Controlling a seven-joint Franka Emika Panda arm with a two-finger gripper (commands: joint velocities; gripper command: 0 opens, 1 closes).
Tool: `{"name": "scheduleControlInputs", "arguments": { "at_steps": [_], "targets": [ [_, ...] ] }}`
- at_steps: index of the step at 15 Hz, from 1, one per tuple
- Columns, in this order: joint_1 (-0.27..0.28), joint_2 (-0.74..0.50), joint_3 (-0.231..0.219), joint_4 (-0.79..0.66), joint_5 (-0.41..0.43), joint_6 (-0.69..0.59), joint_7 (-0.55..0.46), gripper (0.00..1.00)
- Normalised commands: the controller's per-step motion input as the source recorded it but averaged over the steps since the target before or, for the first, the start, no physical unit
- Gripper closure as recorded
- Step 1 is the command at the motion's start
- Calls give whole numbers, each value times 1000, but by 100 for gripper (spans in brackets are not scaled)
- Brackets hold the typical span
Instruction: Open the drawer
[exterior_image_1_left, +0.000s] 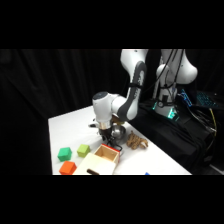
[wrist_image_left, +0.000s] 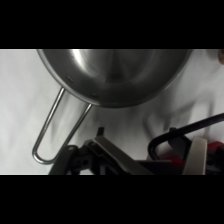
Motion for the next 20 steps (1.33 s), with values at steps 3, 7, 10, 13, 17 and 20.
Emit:
{"name": "scheduleControlInputs", "arguments": {
  "at_steps": [3,7,10,13,17,20],
  "targets": [
    [-38,-341,16,-184,-52,-232,-153,0],
    [2,-353,0,-149,-54,-286,-116,0],
    [28,-377,-21,-141,-56,-311,-98,0],
    [37,-431,-38,-149,-45,-312,-84,0],
    [60,-457,-52,-91,-27,-399,-42,0],
    [87,-361,-67,48,2,-468,44,0]
  ]
}}
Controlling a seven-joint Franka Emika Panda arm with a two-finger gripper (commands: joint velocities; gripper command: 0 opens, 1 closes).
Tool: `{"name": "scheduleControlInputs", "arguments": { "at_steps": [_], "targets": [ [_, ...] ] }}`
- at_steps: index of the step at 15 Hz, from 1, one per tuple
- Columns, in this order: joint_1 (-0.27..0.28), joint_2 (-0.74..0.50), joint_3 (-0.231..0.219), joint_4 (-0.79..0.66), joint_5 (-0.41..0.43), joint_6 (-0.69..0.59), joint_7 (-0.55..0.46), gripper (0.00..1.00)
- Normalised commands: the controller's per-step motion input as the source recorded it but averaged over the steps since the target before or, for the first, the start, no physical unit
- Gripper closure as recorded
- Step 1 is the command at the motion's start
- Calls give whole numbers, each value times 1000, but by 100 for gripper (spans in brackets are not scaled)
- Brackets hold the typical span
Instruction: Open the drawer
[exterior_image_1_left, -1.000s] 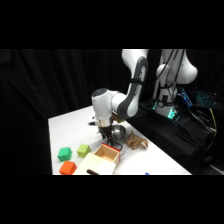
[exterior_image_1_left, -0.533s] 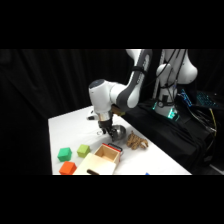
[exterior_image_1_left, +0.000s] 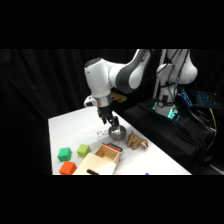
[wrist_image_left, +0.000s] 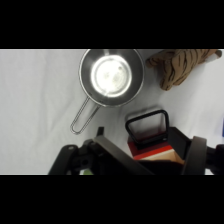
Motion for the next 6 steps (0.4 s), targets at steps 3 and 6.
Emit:
{"name": "scheduleControlInputs", "arguments": {
  "at_steps": [3,6],
  "targets": [
    [100,-252,-70,158,30,-435,106,0],
    [102,-146,-51,232,116,-384,73,0]
  ]
}}
